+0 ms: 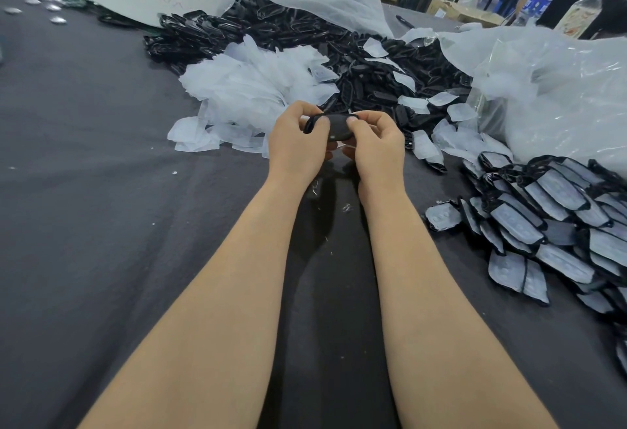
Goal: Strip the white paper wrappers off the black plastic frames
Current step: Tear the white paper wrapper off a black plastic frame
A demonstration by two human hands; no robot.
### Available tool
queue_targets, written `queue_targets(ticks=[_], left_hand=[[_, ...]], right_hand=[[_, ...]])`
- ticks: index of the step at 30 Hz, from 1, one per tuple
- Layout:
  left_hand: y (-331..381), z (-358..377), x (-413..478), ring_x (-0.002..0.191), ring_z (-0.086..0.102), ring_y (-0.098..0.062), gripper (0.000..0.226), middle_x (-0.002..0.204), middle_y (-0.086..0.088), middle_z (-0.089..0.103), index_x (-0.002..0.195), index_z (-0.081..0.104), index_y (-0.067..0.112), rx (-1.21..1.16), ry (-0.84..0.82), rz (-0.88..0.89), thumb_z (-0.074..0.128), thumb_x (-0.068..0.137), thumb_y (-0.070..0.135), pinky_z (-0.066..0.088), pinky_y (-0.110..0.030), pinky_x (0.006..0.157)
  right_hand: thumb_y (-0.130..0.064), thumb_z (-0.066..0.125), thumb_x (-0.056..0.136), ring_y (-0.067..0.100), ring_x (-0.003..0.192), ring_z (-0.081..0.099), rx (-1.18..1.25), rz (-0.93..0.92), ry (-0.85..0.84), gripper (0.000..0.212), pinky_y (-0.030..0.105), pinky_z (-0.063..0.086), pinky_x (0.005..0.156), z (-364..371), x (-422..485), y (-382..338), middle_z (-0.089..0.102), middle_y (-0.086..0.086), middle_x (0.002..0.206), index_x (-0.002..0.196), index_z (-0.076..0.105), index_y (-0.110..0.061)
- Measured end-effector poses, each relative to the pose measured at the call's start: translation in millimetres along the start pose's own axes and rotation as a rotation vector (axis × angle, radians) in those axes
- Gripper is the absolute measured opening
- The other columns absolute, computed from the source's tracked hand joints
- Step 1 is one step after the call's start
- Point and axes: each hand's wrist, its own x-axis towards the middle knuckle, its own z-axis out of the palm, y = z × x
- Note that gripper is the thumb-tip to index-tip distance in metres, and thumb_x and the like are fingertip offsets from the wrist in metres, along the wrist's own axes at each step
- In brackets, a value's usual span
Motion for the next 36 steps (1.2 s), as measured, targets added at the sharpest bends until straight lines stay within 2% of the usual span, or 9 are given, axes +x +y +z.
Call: queue_targets(ticks=[5,9,12,14,18,25,31,34,36], left_hand=[[-0.3,0.2,1.8,0.070,0.070,-0.020,0.016,0.096,-0.013,0.066,0.086,0.054,0.020,-0.039,0.004,-0.030,0.049,0.095,0.008,0.059,-0.028,0.066],[-1.1,0.2,3.9,0.079,0.069,-0.023,0.010,0.096,-0.013,0.063,0.092,0.055,0.015,-0.069,0.038,-0.040,0.050,0.096,0.008,0.059,-0.025,0.068],[-2.6,0.9,3.9,0.087,0.069,-0.026,0.007,0.098,-0.014,0.064,0.096,0.056,0.014,-0.057,0.035,-0.028,0.053,0.095,0.008,0.059,-0.030,0.075],[-2.9,1.1,3.4,0.093,0.068,-0.028,0.010,0.102,-0.016,0.065,0.098,0.056,0.016,-0.003,0.018,-0.003,0.056,0.093,0.007,0.058,-0.037,0.083],[-2.0,0.9,1.5,0.091,0.068,-0.027,0.013,0.101,-0.015,0.067,0.097,0.055,0.017,0.076,0.012,0.031,0.056,0.092,0.005,0.058,-0.031,0.081],[-2.1,-1.1,3.2,0.090,0.069,-0.031,0.010,0.101,-0.018,0.068,0.092,0.055,0.018,0.104,0.013,-0.017,0.058,0.092,0.008,0.055,-0.044,0.087],[0.2,-2.6,0.8,0.086,0.070,-0.025,0.015,0.102,-0.016,0.070,0.100,0.056,0.021,0.064,-0.037,-0.028,0.060,0.091,0.009,0.057,-0.038,0.086],[-0.5,-1.8,0.0,0.062,0.069,-0.010,0.021,0.102,-0.015,0.069,0.107,0.056,0.020,0.073,-0.079,-0.008,0.058,0.092,0.005,0.058,-0.021,0.067],[-0.3,-1.5,0.2,0.056,0.066,-0.006,0.022,0.101,-0.014,0.068,0.106,0.055,0.020,0.096,-0.069,0.001,0.055,0.093,0.003,0.057,-0.020,0.063]], right_hand=[[-0.006,0.058,0.091,0.011,0.069,0.058,0.004,-0.004,0.001,0.013,0.018,0.050,0.060,-0.6,1.2,1.3,0.062,0.003,0.079,0.083,0.060,-0.016],[-0.013,0.062,0.088,0.029,0.085,0.066,-0.219,-0.097,-0.046,0.018,0.046,0.053,0.087,0.5,0.0,3.2,0.068,0.013,0.090,0.085,0.055,-0.030],[-0.012,0.063,0.086,0.035,0.089,0.066,-0.254,-0.120,-0.018,0.022,0.053,0.050,0.089,0.5,-1.6,3.0,0.068,0.017,0.092,0.083,0.052,-0.031],[-0.012,0.063,0.086,0.036,0.089,0.066,-0.245,-0.103,-0.007,0.021,0.054,0.050,0.089,-0.7,-1.5,3.2,0.068,0.015,0.089,0.083,0.052,-0.030],[-0.011,0.063,0.087,0.036,0.087,0.066,-0.242,-0.082,-0.019,0.021,0.054,0.050,0.088,-2.5,0.2,4.1,0.065,0.008,0.082,0.084,0.053,-0.029],[-0.012,0.063,0.088,0.033,0.091,0.066,-0.252,-0.094,-0.058,0.015,0.052,0.051,0.089,-2.8,0.1,5.0,0.068,0.014,0.093,0.096,0.054,-0.021],[-0.010,0.062,0.089,0.035,0.090,0.066,-0.258,-0.100,-0.031,0.016,0.051,0.050,0.088,-2.6,1.0,5.1,0.066,0.015,0.091,0.097,0.051,-0.019],[-0.009,0.061,0.089,0.035,0.087,0.067,-0.229,-0.092,0.006,0.015,0.051,0.051,0.087,-4.1,1.5,5.6,0.064,0.012,0.086,0.095,0.052,-0.019],[-0.010,0.062,0.089,0.033,0.084,0.068,-0.229,-0.093,0.004,0.016,0.051,0.052,0.086,-4.8,1.1,5.5,0.065,0.009,0.082,0.092,0.052,-0.023]])
